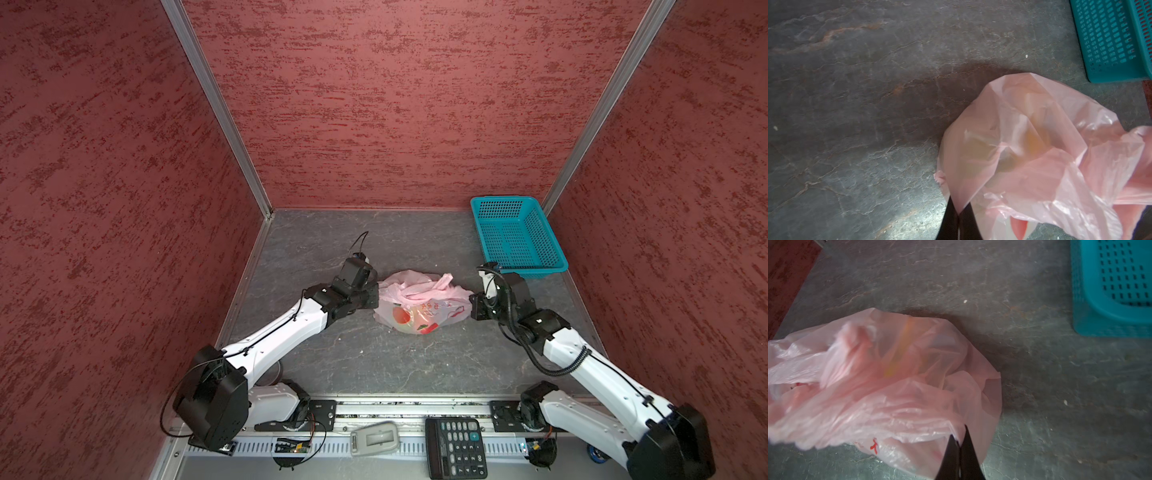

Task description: Untie the knot of the plastic bag and take out the fruit

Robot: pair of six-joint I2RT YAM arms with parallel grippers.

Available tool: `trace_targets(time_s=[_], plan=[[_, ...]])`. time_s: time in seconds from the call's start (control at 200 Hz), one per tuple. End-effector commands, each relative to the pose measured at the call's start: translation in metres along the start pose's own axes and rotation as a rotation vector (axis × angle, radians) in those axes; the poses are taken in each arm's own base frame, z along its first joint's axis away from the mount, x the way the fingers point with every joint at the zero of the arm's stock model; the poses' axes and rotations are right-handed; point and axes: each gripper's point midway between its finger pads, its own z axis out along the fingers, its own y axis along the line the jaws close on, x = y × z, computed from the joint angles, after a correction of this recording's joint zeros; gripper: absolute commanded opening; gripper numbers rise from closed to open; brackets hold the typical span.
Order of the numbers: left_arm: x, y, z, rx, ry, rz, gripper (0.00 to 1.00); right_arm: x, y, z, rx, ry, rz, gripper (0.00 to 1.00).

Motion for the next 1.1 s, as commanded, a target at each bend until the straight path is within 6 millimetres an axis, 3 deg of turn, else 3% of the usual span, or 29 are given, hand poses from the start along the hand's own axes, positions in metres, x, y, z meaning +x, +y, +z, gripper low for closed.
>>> trace_targets(time_s=[0.0,0.13,0.22,0.416,0.531,0.616,0.937,1.032,1.092], plan=[[0.003,0.015,-0.004,-0.003,0.004,-0.022,0.0,0.005,-0.024,-0.002,0.075,0.009,0.13,0.0],[0.003,0.022,-0.008,0.002,-0.006,-0.039,0.0,0.007,-0.025,0.0,0.063,0.027,0.158,0.0],[-0.001,0.017,-0.01,0.024,-0.013,-0.026,0.0,0.0,-0.008,0.001,-0.019,0.042,0.109,0.0],[-0.015,-0.017,-0.023,0.098,-0.049,0.035,0.0,-0.023,0.022,-0.027,-0.071,-0.028,-0.103,0.5],[-0.021,-0.033,-0.029,0.131,-0.064,0.052,0.0,-0.03,0.036,-0.046,-0.096,-0.072,-0.219,0.71],[-0.023,-0.038,-0.032,0.145,-0.068,0.053,0.0,-0.031,0.05,-0.052,-0.145,-0.087,-0.284,0.79],[-0.031,-0.044,-0.044,0.166,-0.089,0.07,0.0,-0.026,0.098,-0.026,-0.147,-0.025,-0.473,0.91],[-0.03,-0.043,-0.046,0.169,-0.093,0.068,0.0,-0.029,0.103,-0.014,-0.089,-0.022,-0.523,0.9],[-0.029,-0.042,-0.045,0.167,-0.092,0.067,0.0,-0.034,0.104,-0.007,-0.042,-0.031,-0.544,0.84]])
